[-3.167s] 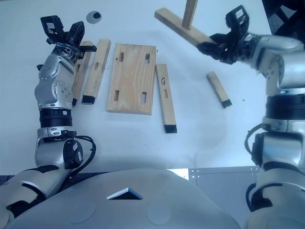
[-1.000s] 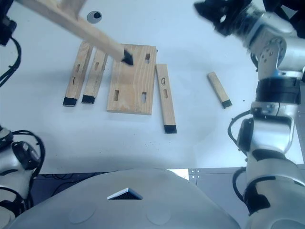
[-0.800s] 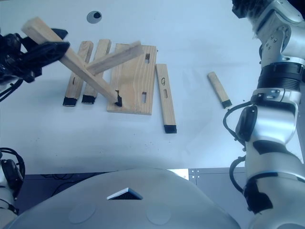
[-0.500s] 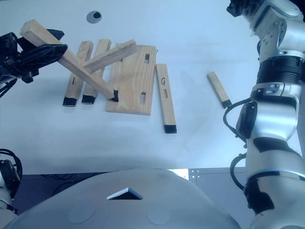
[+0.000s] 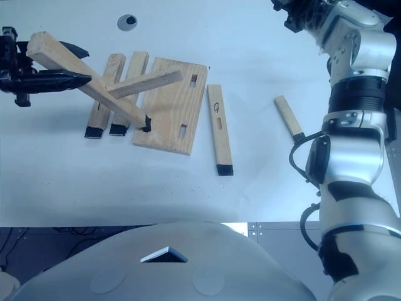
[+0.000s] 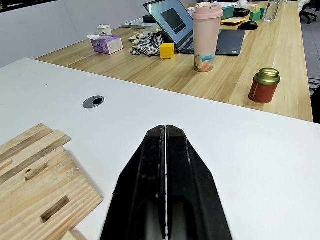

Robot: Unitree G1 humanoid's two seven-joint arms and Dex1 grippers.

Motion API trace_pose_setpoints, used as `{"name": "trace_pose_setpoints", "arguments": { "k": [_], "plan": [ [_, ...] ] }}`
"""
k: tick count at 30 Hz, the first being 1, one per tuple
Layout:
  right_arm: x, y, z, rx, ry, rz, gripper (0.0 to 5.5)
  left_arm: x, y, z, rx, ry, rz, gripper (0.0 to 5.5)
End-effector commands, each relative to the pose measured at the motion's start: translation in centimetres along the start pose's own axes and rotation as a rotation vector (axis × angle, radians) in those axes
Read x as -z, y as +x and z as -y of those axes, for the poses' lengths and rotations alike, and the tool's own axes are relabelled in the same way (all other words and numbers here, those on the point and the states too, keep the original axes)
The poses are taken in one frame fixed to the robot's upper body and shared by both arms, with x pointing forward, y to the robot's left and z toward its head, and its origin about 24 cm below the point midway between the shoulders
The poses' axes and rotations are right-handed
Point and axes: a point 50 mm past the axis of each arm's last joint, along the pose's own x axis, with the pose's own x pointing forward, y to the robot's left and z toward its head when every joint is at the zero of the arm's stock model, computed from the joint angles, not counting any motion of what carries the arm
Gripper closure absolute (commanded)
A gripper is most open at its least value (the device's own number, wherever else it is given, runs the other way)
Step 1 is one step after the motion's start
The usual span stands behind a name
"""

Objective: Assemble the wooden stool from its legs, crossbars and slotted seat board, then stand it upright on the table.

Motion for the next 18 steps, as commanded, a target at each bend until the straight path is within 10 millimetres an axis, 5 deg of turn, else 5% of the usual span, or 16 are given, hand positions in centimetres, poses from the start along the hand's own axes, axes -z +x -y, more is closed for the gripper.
{"name": "trace_pose_setpoints", "arguments": {
  "k": [1,10,18],
  "plan": [
    [0.7,0.0,-0.5,0.001,0.015,0.000,5.50,2.2,1.1,-0.8,0.076,-0.085,-0.188,3.49],
    [2.3,-0.4,-0.8,0.036,0.060,0.021,5.50,1.7,1.3,-1.3,0.194,-0.004,-0.411,3.49],
    [3.3,-0.2,-1.6,0.045,0.088,0.036,5.50,0.3,3.6,-1.7,0.304,0.115,-0.564,3.49]
  ]
}}
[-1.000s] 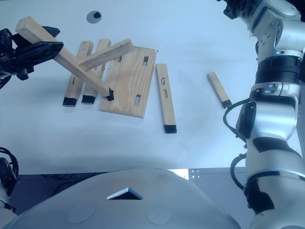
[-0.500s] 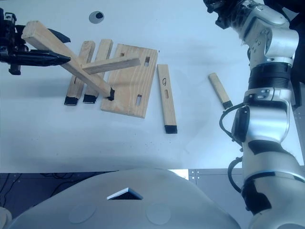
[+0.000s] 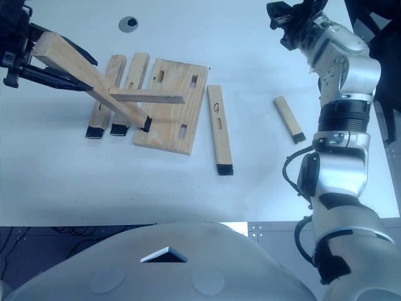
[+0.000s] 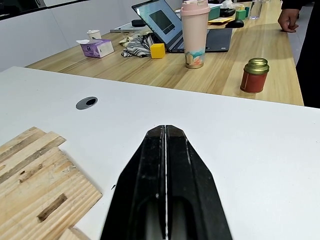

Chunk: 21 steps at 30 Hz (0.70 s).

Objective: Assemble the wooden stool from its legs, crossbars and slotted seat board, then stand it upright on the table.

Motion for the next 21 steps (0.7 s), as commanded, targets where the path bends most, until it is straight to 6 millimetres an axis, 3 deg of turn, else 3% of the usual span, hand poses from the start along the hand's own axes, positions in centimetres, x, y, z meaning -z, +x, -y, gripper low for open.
{"name": "trace_pose_setpoints", "arguments": {
  "k": [1,3,9,12,16,20,21],
  "plan": [
    [1.3,0.3,-1.1,-0.011,0.052,0.009,5.50,2.4,2.8,0.1,0.108,-0.077,-0.146,3.49],
    [1.6,0.2,-1.1,0.004,0.066,0.019,5.50,2.8,3.3,0.6,0.132,-0.078,-0.159,3.49],
    [2.4,-0.1,-1.1,0.043,0.102,0.042,5.50,7.6,7.0,2.9,0.125,-0.176,-0.273,3.49],
    [2.4,0.0,-1.4,0.049,0.108,0.058,5.50,6.9,8.3,2.7,0.036,-0.245,-0.206,3.49],
    [2.8,-0.1,-1.6,0.067,0.135,0.078,5.50,4.8,8.7,2.3,-0.045,-0.334,-0.152,3.49],
    [3.2,0.1,-2.0,0.073,0.151,0.090,5.50,3.0,7.9,1.6,-0.064,-0.229,-0.109,3.49],
    [3.2,0.1,-2.1,0.073,0.152,0.093,5.50,3.0,7.6,1.5,-0.074,-0.203,-0.112,3.13]
  ]
}}
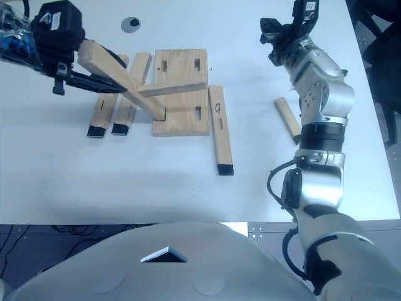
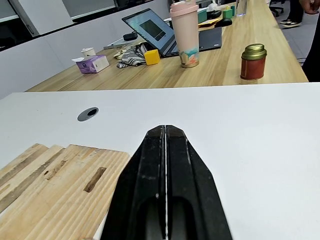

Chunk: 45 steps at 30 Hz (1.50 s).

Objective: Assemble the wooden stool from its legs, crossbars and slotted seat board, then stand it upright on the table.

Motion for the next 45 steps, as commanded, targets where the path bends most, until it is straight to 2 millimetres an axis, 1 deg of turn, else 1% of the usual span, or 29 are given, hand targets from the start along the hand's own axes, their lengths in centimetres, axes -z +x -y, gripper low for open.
{"name": "trace_pose_setpoints", "arguments": {
  "k": [1,3,5,8,11,13,15,16,17,18,19,20,21,22,23,25,26,28,31,35,38,41,42,45],
  "plan": [
    [0.2,0.3,-0.8,-0.012,0.027,0.034,5.50,4.3,3.2,1.2,0.105,-0.098,-0.090,2.92],
    [0.5,0.2,-0.7,0.000,0.034,0.033,5.50,4.4,2.6,0.9,0.080,-0.081,-0.091,2.55],
    [0.7,0.1,-0.8,0.005,0.038,0.031,5.50,4.5,1.6,0.7,0.051,-0.072,-0.096,2.29],
    [0.8,0.1,-0.9,0.004,0.040,0.035,5.50,4.9,-0.5,1.2,0.027,-0.087,-0.097,2.29],
    [0.8,-0.3,-0.7,0.018,0.046,0.042,5.50,4.2,-3.3,0.9,-0.099,-0.174,0.056,2.29],
    [1.1,-0.6,-0.6,0.031,0.055,0.045,5.50,4.4,-4.8,1.0,-0.191,-0.248,0.170,2.29],
    [1.4,-0.9,-0.4,0.043,0.064,0.045,5.50,4.9,-5.6,1.0,-0.271,-0.334,0.280,2.29],
    [1.4,-0.9,-0.4,0.043,0.063,0.041,5.50,5.6,-5.8,1.2,-0.310,-0.377,0.303,2.29],
    [1.4,-0.8,-0.4,0.042,0.061,0.039,5.50,6.6,-5.8,1.4,-0.351,-0.414,0.288,2.29],
    [1.3,-0.9,-0.4,0.045,0.059,0.041,5.50,8.2,-5.5,1.6,-0.414,-0.459,0.217,2.29],
    [1.2,-0.9,-0.3,0.051,0.059,0.043,5.50,10.0,-4.8,1.8,-0.483,-0.501,0.131,2.29],
    [1.2,-1.0,-0.1,0.057,0.057,0.043,5.50,11.4,-4.0,2.1,-0.540,-0.536,0.065,2.29],
    [1.2,-0.9,-0.1,0.061,0.056,0.042,5.50,12.4,-3.1,2.2,-0.595,-0.560,0.027,2.29],
    [1.2,-1.0,0.0,0.065,0.056,0.042,5.50,13.0,-2.3,2.3,-0.637,-0.576,0.017,2.29],
    [1.2,-1.0,0.0,0.068,0.057,0.039,5.50,13.9,-1.0,2.6,-0.666,-0.612,0.005,2.14],
    [1.3,-1.0,0.2,0.075,0.055,0.031,5.50,14.9,1.5,3.4,-0.698,-0.696,0.008,1.92],
    [1.3,-1.0,0.3,0.078,0.054,0.026,5.50,15.3,2.4,3.7,-0.717,-0.730,0.006,1.74],
    [1.3,-1.1,0.6,0.087,0.054,0.022,5.50,15.7,3.4,4.3,-0.740,-0.778,-0.007,1.70],
    [1.1,-1.3,0.7,0.094,0.047,0.023,5.50,17.2,3.4,5.1,-0.801,-0.759,-0.134,1.70],
    [1.3,-1.6,1.0,0.103,0.042,0.016,5.50,17.6,3.4,5.9,-0.803,-0.807,-0.113,1.70],
    [1.5,-1.6,0.9,0.105,0.042,0.011,5.50,17.9,3.7,6.5,-0.769,-0.846,-0.094,1.70],
    [1.7,-1.7,1.0,0.108,0.039,0.007,5.50,18.3,4.2,7.3,-0.738,-0.902,-0.086,2.06],
    [1.7,-1.7,1.0,0.109,0.039,0.006,5.50,18.4,4.3,7.5,-0.738,-0.915,-0.090,2.27],
    [1.6,-1.6,1.1,0.114,0.036,0.006,5.50,18.9,4.3,7.4,-0.781,-0.950,-0.094,2.61]
  ]
}}
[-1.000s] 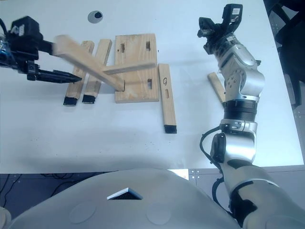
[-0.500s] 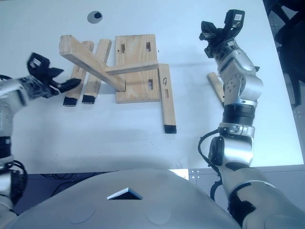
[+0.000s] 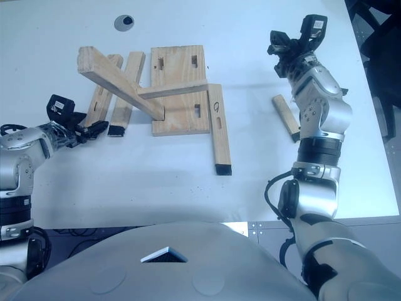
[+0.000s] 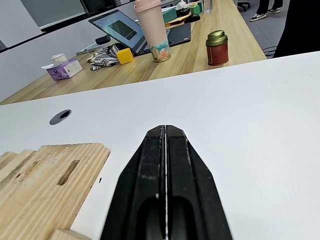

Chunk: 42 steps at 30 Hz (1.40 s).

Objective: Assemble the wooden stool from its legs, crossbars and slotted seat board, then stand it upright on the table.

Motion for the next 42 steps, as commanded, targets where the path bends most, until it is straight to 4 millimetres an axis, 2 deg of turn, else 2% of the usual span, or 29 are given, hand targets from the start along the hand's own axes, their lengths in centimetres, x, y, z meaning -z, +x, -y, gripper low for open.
{"name": "trace_pose_setpoints", "arguments": {
  "k": [1,6,10,11,12,14,15,16,17,19,21,23,26,28,34,40,42],
  "plan": [
    [-0.2,0.0,0.2,0.017,-0.016,-0.003,5.50,1.5,0.4,-0.2,-0.043,-0.073,-0.050,2.77],
    [-0.8,0.4,0.2,0.009,-0.043,-0.006,5.50,1.9,0.4,-0.6,-0.057,-0.069,-0.034,3.48],
    [-1.5,0.8,0.2,-0.004,-0.069,-0.005,5.50,1.6,0.4,-1.6,-0.074,-0.055,0.015,3.48],
    [-1.9,1.1,0.2,-0.014,-0.080,-0.001,5.50,0.7,0.4,-2.1,-0.080,-0.025,0.068,3.48],
    [-2.3,1.3,0.1,-0.029,-0.089,0.003,5.50,-0.6,0.4,-2.4,-0.081,0.003,0.145,3.48],
    [-3.7,2.4,-1.0,-0.152,-0.045,0.002,5.26,-6.0,-0.5,-2.7,-0.052,0.054,0.438,3.48],
    [-4.3,2.9,-1.5,-0.219,-0.002,-0.001,4.87,-8.2,-1.2,-2.6,-0.020,0.062,0.557,3.48],
    [-5.9,3.4,-2.4,-0.331,0.114,0.003,4.68,-11.6,-2.5,-2.0,0.082,0.071,0.703,3.48],
    [-7.4,3.7,-3.3,-0.435,0.208,0.012,4.51,-14.0,-3.6,-1.1,0.181,0.087,0.797,3.48],
    [-10.8,3.4,-5.8,-0.689,0.326,0.053,4.21,-17.3,-5.6,0.7,0.351,0.151,0.919,3.48],
    [-13.5,2.4,-8.0,-0.908,0.371,0.101,3.87,-19.0,-6.9,2.7,0.499,0.195,0.969,3.48],
    [-15.2,0.9,-10.0,-1.096,0.375,0.135,3.52,-20.3,-7.8,5.2,0.659,0.221,0.988,3.48],
    [-15.4,-0.7,-12.1,-1.264,0.342,0.141,3.05,-20.5,-7.7,7.6,0.795,0.232,0.961,3.48],
    [-15.1,-1.8,-12.8,-1.348,0.335,0.141,2.68,-20.1,-7.5,8.4,0.852,0.229,0.935,3.48],
    [-15.3,-2.8,-12.9,-1.418,0.364,0.140,1.65,-19.2,-8.0,10.0,0.986,0.240,0.883,3.48],
    [-16.2,-2.5,-11.9,-1.424,0.453,0.158,1.64,-18.1,-7.3,10.6,1.004,0.268,0.809,3.48],
    [-16.5,-2.6,-11.6,-1.431,0.482,0.167,1.94,-17.9,-7.0,10.4,0.993,0.262,0.801,3.48]
  ]
}}
